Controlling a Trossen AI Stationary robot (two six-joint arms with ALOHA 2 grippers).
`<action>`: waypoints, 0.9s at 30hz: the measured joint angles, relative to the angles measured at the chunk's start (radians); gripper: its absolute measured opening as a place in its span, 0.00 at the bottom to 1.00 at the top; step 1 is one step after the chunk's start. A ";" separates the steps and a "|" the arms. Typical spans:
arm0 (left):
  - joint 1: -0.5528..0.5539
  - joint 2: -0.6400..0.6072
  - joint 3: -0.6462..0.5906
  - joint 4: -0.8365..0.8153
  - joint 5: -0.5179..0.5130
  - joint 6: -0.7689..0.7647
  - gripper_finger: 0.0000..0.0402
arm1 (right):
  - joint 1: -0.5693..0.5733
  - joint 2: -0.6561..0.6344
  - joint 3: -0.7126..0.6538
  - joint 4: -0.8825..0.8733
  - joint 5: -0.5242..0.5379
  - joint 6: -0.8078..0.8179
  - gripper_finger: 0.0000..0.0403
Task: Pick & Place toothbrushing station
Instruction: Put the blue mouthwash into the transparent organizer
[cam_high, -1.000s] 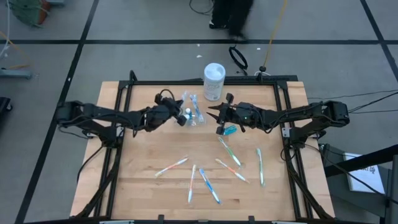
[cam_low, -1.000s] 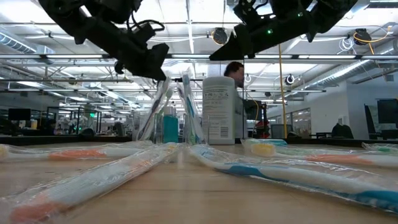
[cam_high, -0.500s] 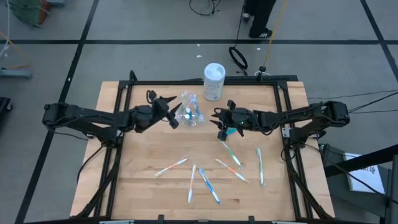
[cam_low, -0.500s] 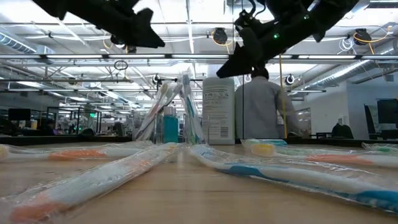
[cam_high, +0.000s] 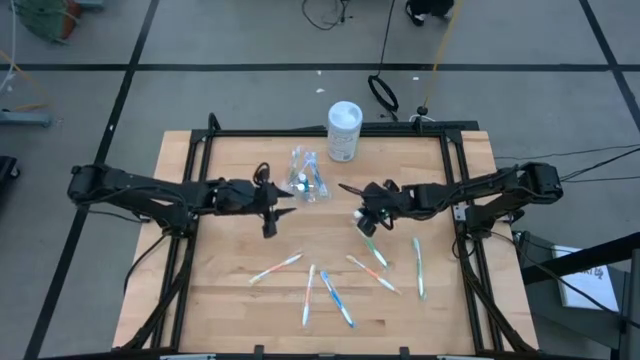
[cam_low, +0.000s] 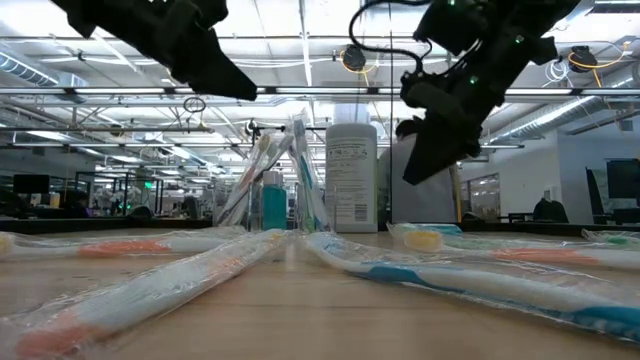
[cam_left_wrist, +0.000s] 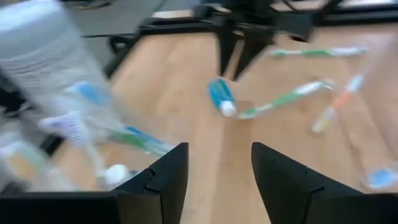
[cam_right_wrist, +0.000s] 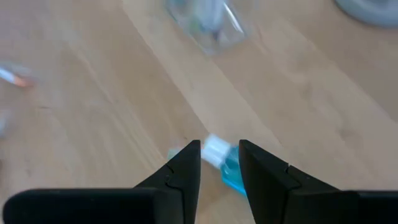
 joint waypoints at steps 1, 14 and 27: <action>0.000 0.009 0.000 0.006 0.019 0.007 0.45 | 0.000 0.000 0.000 -0.020 0.000 0.017 0.25; 0.000 0.064 0.000 0.032 0.040 -0.086 0.45 | -0.049 0.000 0.000 0.007 0.003 -0.158 0.25; -0.062 0.065 0.000 -0.065 0.042 -0.265 0.45 | -0.165 0.000 0.000 0.141 0.001 -0.355 0.25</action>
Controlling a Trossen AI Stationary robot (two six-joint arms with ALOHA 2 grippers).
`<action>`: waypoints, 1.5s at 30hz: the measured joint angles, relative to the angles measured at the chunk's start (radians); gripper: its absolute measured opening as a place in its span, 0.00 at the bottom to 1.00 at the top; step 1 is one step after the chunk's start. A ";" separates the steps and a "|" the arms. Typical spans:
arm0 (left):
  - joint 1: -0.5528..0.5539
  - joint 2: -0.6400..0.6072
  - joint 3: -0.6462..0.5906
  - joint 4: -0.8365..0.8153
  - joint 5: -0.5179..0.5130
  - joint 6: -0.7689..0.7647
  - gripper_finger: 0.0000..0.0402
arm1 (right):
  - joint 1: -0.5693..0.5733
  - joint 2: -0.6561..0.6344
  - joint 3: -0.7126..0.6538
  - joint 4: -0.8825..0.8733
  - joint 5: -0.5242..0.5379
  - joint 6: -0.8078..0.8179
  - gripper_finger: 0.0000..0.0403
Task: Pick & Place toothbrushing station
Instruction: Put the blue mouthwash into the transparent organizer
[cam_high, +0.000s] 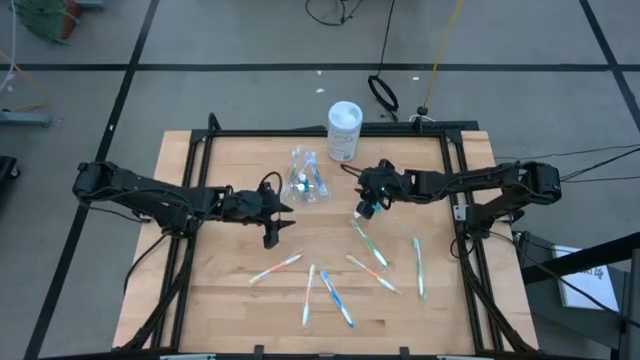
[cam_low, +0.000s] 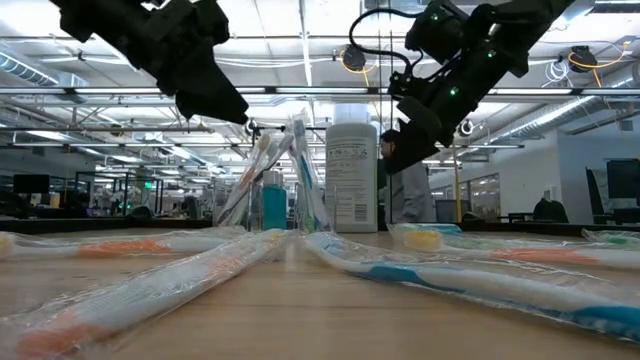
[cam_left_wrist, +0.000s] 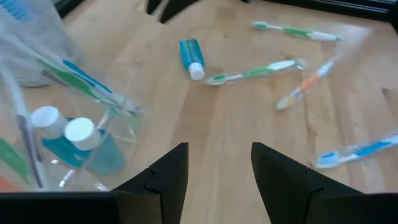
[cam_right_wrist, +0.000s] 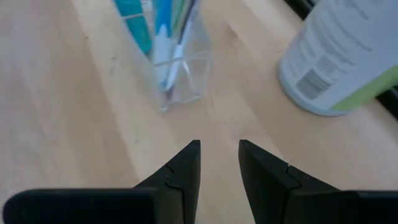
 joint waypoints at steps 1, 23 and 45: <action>-0.011 0.000 0.000 -0.001 0.000 -0.003 0.45 | -0.010 0.000 0.000 0.000 0.000 -0.010 0.25; -0.102 0.198 0.000 0.089 -0.011 -0.115 0.45 | -0.199 0.000 0.000 0.003 -0.012 -0.135 0.25; -0.101 0.213 0.000 0.110 -0.010 -0.065 0.45 | -0.046 0.000 -0.001 -0.045 -0.523 -0.428 0.25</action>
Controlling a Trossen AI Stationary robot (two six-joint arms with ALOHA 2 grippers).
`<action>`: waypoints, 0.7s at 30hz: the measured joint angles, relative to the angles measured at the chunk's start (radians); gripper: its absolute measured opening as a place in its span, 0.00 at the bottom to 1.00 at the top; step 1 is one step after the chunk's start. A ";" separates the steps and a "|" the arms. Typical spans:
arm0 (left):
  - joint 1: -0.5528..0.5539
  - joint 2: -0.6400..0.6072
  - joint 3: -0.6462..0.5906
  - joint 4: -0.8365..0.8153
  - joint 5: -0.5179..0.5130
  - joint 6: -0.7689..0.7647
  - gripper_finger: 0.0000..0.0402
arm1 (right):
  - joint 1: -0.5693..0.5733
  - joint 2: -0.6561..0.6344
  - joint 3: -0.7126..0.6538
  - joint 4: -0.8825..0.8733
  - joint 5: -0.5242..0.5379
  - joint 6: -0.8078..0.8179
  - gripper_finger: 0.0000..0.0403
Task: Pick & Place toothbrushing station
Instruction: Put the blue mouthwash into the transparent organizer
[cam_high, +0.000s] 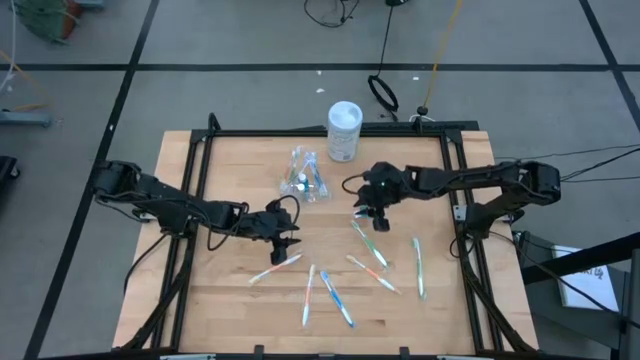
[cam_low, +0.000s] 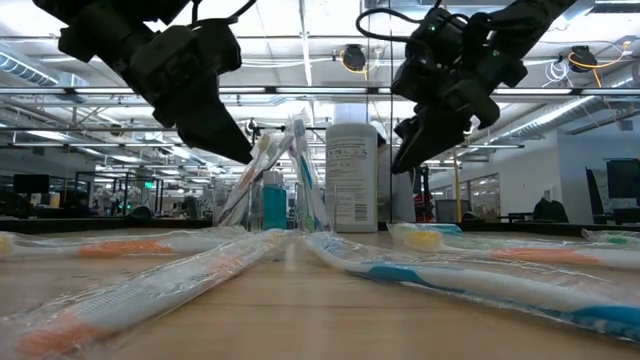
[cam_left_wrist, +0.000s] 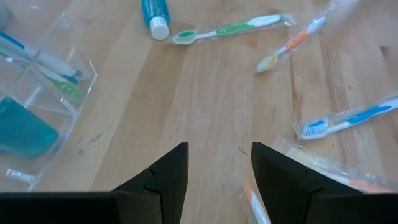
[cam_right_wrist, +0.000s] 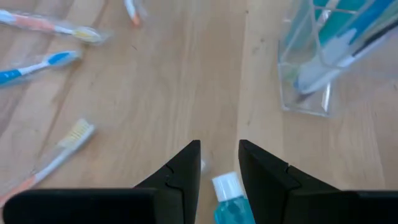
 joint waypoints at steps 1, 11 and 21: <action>0.000 0.000 0.000 0.000 0.000 0.010 0.45 | 0.007 0.000 0.000 0.002 0.000 0.001 0.25; 0.005 0.000 0.000 0.006 0.003 0.168 0.45 | 0.098 0.057 -0.053 0.146 0.001 0.053 0.25; 0.047 0.000 0.000 0.053 0.003 0.271 0.45 | 0.146 0.094 -0.081 0.279 0.077 0.285 0.25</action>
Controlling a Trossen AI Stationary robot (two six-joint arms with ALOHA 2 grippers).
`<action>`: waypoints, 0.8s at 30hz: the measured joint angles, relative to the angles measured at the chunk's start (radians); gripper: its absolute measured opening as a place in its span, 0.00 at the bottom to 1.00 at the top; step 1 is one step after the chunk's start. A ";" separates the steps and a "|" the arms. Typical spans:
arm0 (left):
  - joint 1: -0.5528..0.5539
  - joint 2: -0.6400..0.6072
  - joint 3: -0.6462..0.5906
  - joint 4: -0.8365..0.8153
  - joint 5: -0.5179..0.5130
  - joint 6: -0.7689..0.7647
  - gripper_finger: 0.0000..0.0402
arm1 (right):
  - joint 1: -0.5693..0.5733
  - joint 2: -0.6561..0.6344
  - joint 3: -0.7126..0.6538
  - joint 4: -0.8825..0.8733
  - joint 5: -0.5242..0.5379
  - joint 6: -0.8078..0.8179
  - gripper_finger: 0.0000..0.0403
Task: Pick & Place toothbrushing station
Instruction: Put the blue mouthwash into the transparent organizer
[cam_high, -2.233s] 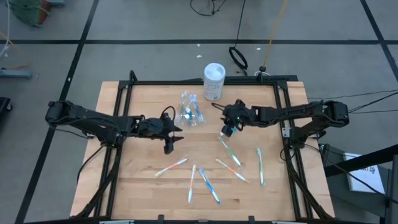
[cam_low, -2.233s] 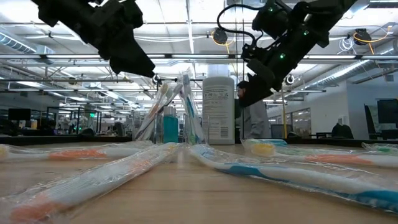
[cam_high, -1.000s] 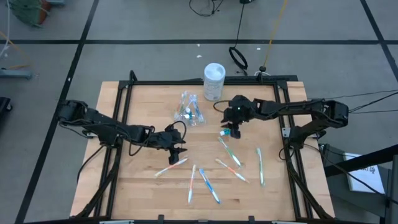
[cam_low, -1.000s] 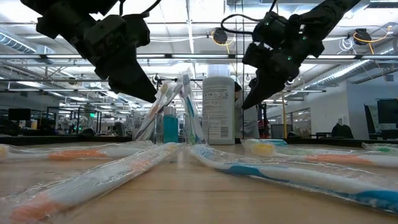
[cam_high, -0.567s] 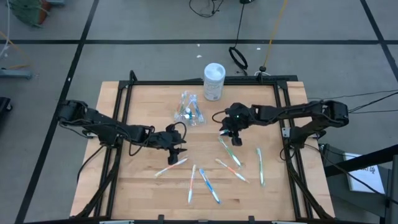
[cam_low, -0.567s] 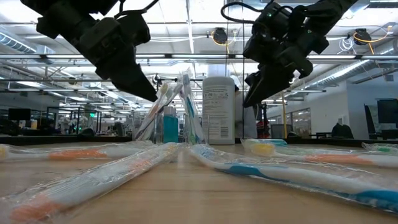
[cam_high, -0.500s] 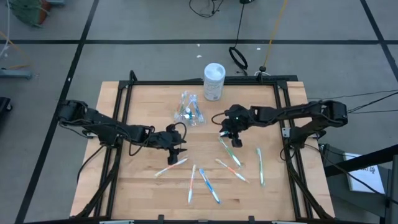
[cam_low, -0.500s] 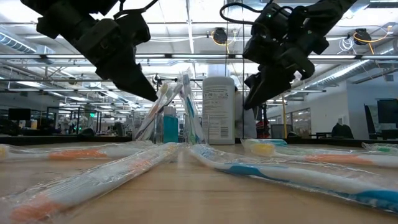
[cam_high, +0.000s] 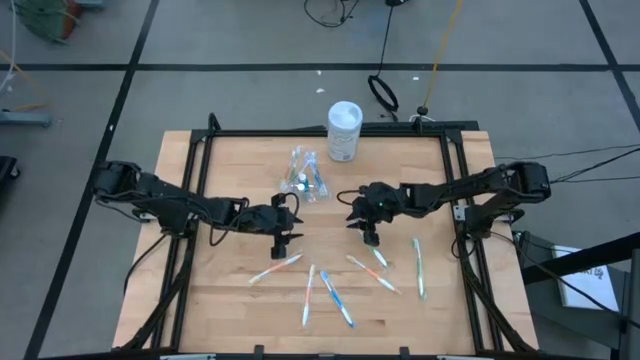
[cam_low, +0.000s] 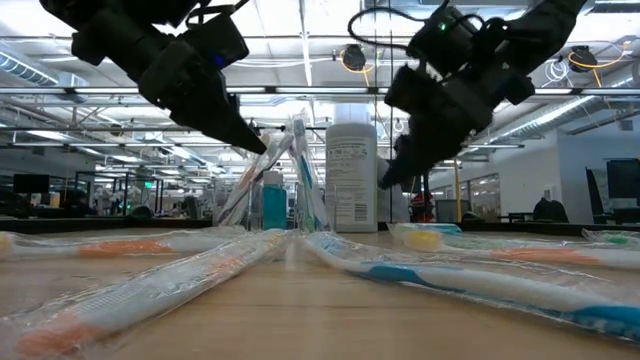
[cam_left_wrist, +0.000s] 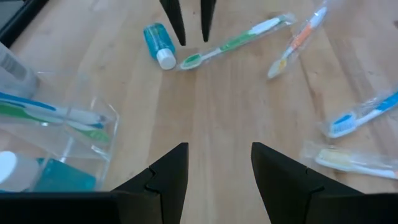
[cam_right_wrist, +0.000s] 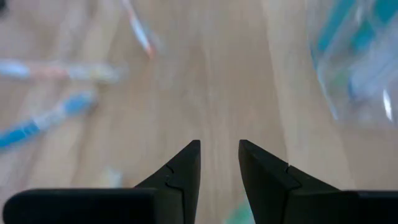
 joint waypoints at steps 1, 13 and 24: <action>0.005 0.000 0.000 0.001 0.001 0.012 0.45 | 0.013 0.000 0.000 0.040 0.006 0.015 0.25; 0.073 0.000 0.000 0.055 0.097 0.049 0.45 | 0.137 0.030 0.002 0.257 0.035 0.007 0.25; 0.098 0.000 0.000 0.057 0.103 0.124 0.45 | 0.130 0.030 0.001 0.064 0.319 -0.166 0.25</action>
